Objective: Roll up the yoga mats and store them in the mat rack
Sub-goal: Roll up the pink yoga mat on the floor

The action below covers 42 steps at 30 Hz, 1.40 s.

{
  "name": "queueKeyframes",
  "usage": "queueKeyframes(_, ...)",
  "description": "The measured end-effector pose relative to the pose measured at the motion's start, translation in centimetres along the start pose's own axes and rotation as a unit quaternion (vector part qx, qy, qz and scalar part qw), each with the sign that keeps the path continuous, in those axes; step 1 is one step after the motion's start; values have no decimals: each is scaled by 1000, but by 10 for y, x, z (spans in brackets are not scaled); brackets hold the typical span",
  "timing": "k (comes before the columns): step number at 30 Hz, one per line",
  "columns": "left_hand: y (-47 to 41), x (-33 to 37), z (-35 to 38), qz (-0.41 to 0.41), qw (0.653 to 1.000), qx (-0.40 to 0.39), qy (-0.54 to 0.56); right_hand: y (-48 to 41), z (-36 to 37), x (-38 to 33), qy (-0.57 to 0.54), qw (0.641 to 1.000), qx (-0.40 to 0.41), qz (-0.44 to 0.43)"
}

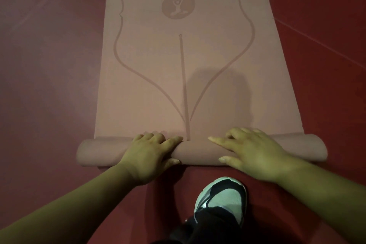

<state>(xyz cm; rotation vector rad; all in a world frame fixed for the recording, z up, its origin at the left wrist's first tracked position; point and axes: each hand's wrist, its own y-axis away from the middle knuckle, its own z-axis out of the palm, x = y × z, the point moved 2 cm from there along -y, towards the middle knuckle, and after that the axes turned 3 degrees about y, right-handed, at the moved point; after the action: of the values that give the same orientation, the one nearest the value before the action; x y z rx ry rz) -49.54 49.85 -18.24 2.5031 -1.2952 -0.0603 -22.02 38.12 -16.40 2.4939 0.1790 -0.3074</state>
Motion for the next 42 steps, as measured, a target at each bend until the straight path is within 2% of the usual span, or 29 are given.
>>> queueKeyframes(3, -5, -4, -1, 1, 1000, -17, 13, 15, 26, -3, 57, 989, 131, 25)
queueKeyframes(6, -5, -3, -4, -15, 998, -34, 48, 12, 27, -2, 21, 984, 175, 37)
queueKeyframes(12, 8, 8, -2, 8, 997, 71, 9, 0, 22, 2, -14, 993, 108, 53)
queueKeyframes(15, 15, 13, 7, 3, 995, 97, -12, -9, 11, 8, -24, 996, 69, 50)
queueKeyframes(19, 9, 10, 7, -4, 995, 100, 1, -9, 9, 8, -2, 995, 87, 44)
queueKeyframes(25, -9, -10, -1, -4, 996, 32, 78, 5, 21, 0, 41, 980, 184, 72)
queueKeyframes(29, -13, -12, -5, -1, 996, 16, 89, -6, 16, 7, 35, 985, 148, 79)
queueKeyframes(36, 2, 4, 1, -4, 994, 107, -2, -21, -8, 21, -14, 997, 47, 57)
queueKeyframes(39, -5, -2, 0, -7, 995, 103, 12, -19, -7, 19, -5, 997, 58, 54)
queueKeyframes(42, -10, -7, -2, 5, 996, 83, 16, -9, 4, 8, 45, 988, 124, 81)
